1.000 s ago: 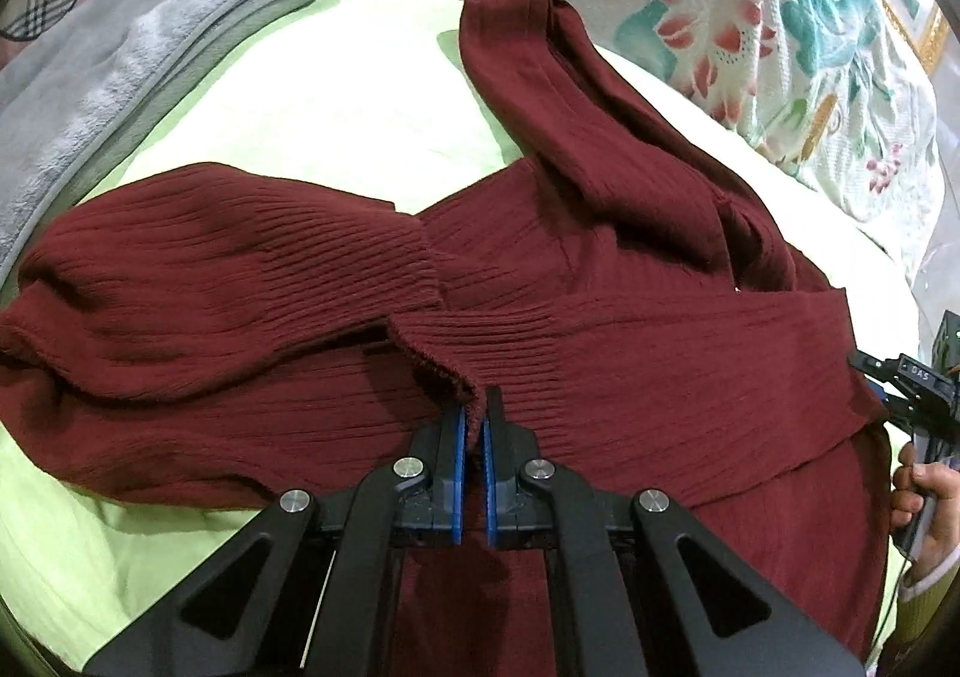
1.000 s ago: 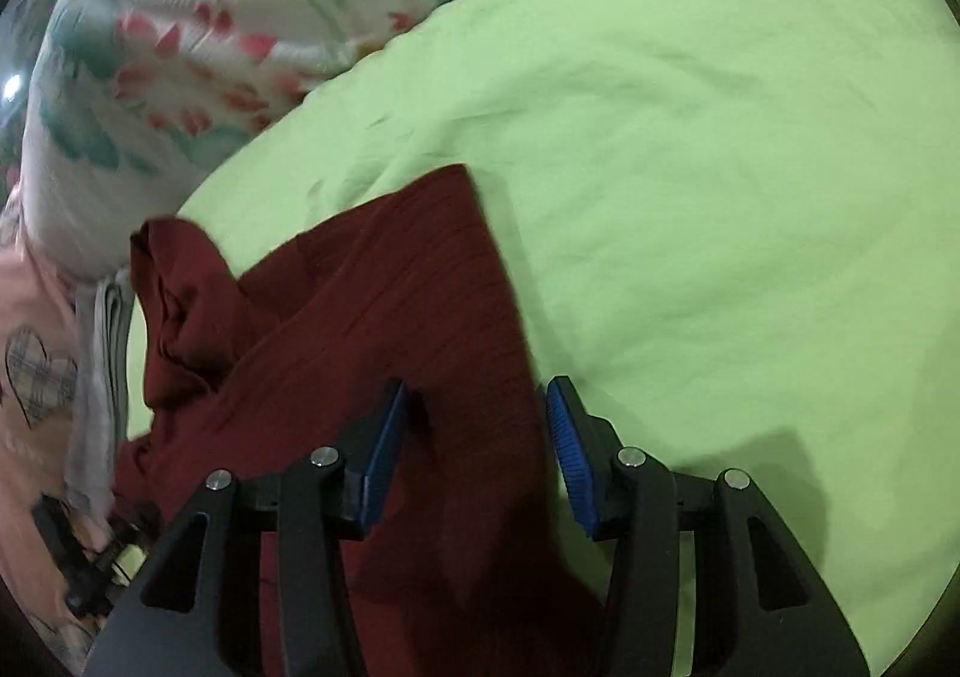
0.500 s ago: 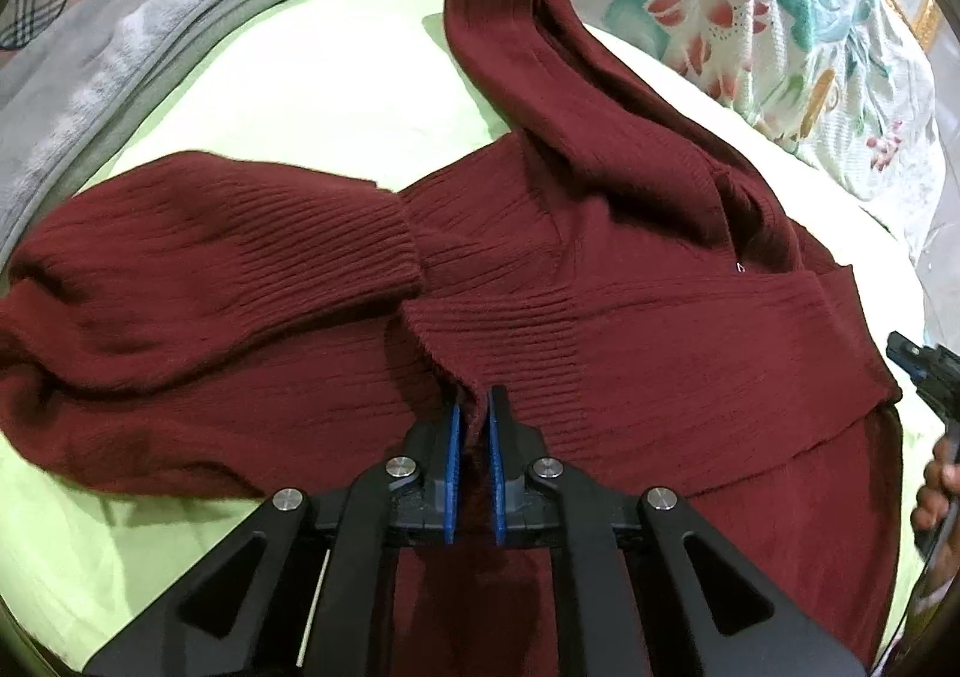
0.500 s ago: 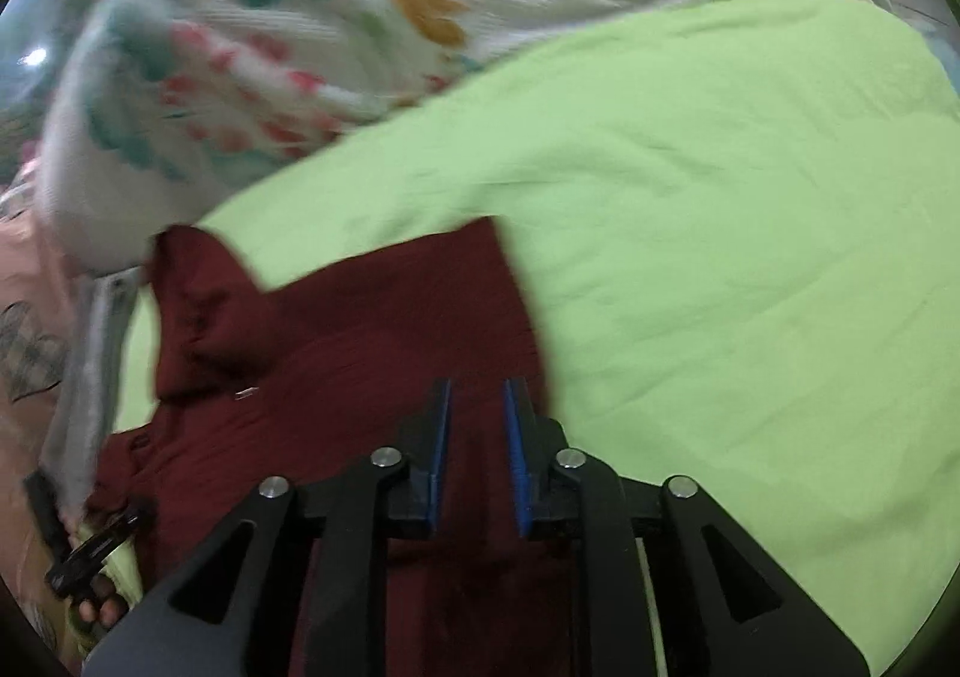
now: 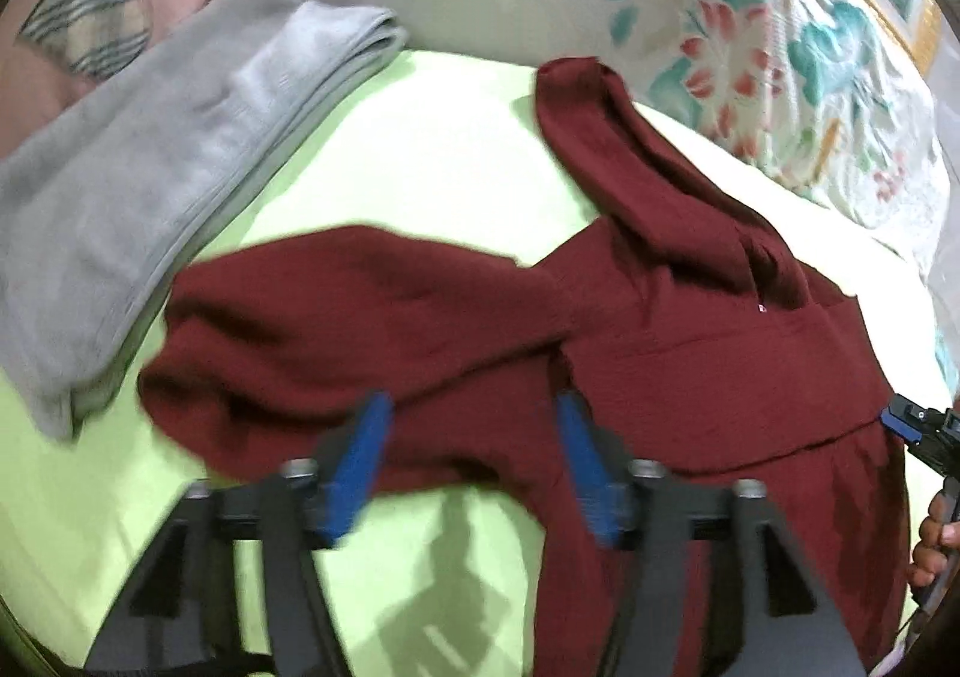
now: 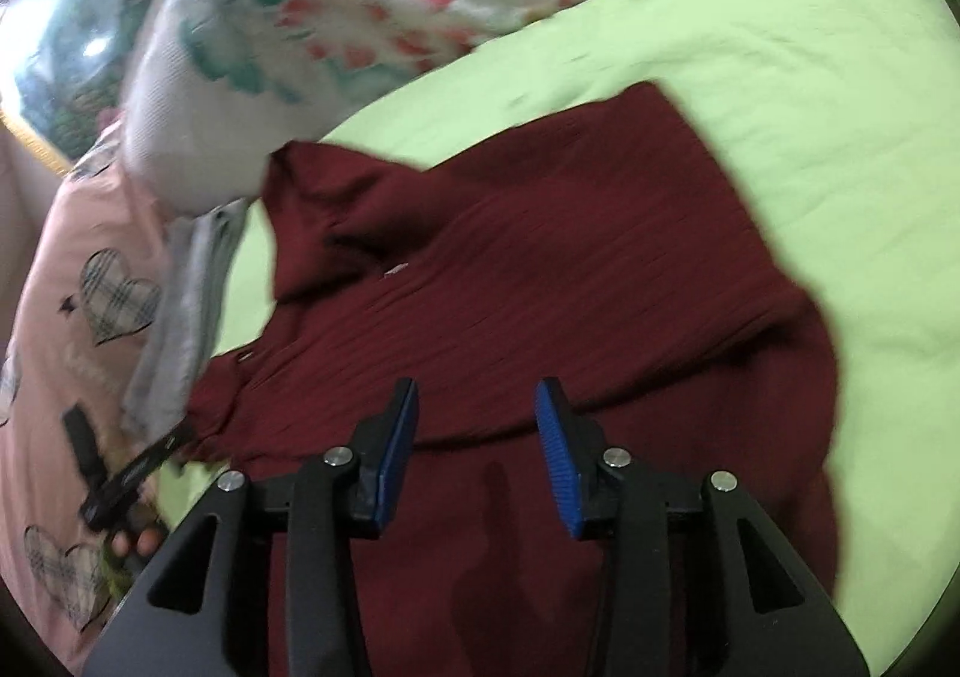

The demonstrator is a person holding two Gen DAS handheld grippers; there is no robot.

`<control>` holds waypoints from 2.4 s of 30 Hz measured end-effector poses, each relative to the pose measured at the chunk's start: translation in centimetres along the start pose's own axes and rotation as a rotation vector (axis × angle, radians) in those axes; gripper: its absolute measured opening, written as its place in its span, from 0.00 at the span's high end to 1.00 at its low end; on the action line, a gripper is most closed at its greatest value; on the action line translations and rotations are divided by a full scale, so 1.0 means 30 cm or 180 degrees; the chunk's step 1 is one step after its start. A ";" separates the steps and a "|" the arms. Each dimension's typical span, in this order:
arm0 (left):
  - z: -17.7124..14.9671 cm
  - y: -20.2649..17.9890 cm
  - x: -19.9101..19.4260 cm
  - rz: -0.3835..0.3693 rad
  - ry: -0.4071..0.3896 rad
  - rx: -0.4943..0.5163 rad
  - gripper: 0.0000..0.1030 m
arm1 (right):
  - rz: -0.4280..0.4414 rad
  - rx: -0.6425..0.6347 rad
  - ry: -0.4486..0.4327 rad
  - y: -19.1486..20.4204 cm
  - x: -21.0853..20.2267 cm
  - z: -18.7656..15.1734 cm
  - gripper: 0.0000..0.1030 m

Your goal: Fold large clothes

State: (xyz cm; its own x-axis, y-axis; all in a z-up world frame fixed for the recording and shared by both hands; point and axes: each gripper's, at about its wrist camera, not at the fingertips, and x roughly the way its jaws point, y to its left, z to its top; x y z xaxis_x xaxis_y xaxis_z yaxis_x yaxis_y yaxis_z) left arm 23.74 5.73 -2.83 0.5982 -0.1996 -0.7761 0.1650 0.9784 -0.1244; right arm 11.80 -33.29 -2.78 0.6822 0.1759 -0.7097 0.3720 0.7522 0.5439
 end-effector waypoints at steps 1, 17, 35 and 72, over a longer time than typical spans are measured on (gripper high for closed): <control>0.008 -0.019 0.015 0.0011 0.0014 0.0083 0.28 | 0.0052 0.0011 0.0042 0.021 0.009 -0.016 0.58; 0.088 0.054 0.189 0.0278 0.0057 -0.0125 0.96 | 0.0187 0.0130 0.0141 0.099 0.054 -0.076 0.58; 0.080 -0.656 -0.037 -0.1088 -0.0277 0.0170 0.97 | 0.0170 0.0479 -0.0253 -0.068 -0.107 -0.049 0.58; -0.176 -0.133 0.024 0.0100 0.0056 -0.0245 0.47 | -0.0302 0.0241 -0.0075 -0.134 0.188 0.198 0.48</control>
State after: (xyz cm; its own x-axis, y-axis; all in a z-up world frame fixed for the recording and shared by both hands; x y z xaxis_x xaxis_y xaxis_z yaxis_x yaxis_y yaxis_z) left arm 19.36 1.97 -6.17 0.5882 -0.1684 -0.7910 0.0852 0.9855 -0.1465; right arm 17.89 -39.09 -6.29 0.6560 0.0906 -0.7493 0.4813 0.7145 0.5078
